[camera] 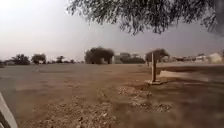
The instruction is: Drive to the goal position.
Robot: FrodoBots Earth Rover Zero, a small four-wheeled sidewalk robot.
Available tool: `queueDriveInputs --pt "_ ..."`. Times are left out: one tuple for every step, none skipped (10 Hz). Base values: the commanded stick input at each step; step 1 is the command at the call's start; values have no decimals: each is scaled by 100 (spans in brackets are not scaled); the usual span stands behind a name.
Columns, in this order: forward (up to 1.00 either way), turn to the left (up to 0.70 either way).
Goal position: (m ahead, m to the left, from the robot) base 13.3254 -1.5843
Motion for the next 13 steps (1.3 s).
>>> queueDriveInputs --pt "50 0" --pt "50 0" --pt "50 0" --pt "50 46" --pt "50 48" --pt "50 49" --pt "50 0" --pt "50 0" --pt "50 0" --pt "50 0" --pt "50 0" --pt "50 0" --pt "50 0"
